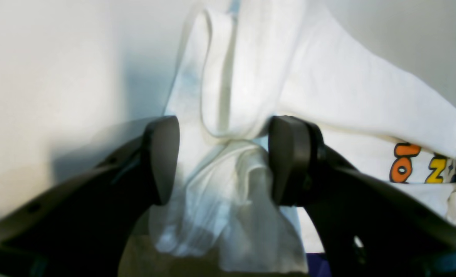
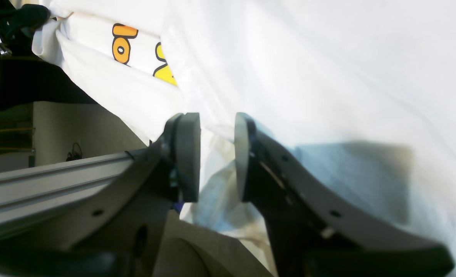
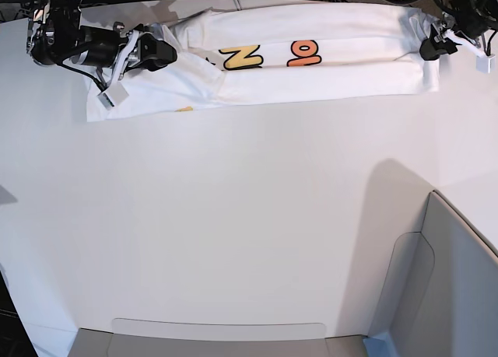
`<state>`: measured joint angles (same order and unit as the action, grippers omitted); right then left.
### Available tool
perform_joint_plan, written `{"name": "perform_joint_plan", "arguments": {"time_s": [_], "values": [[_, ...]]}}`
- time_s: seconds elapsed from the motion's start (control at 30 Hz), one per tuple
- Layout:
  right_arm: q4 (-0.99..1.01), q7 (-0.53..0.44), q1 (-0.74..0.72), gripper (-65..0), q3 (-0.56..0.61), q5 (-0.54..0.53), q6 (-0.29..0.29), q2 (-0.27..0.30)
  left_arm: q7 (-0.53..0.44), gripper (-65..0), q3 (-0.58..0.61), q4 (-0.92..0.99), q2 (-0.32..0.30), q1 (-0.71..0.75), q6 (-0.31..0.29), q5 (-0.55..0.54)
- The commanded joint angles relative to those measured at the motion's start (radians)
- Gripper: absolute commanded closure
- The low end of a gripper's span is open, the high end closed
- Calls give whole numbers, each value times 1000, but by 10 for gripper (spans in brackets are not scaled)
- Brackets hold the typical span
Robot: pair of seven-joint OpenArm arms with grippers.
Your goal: Layout the t-shirt on the table in an organized manner, then fold the t-shirt properly
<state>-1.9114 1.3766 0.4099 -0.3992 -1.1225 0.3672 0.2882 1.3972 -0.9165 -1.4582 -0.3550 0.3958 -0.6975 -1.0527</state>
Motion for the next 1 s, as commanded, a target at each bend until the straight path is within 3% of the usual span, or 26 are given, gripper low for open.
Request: {"name": "perform_joint_plan", "arguments": {"time_s": [0.0, 0.97], "values": [[-17, -10, -3, -161, -7, -21, 3, 10, -1, -374, -9, -14, -20, 4, -1, 21], [-17, -10, -6, -161, -7, -21, 3, 10, -37, -374, -9, -88, -25, 9, -1, 30]]}}
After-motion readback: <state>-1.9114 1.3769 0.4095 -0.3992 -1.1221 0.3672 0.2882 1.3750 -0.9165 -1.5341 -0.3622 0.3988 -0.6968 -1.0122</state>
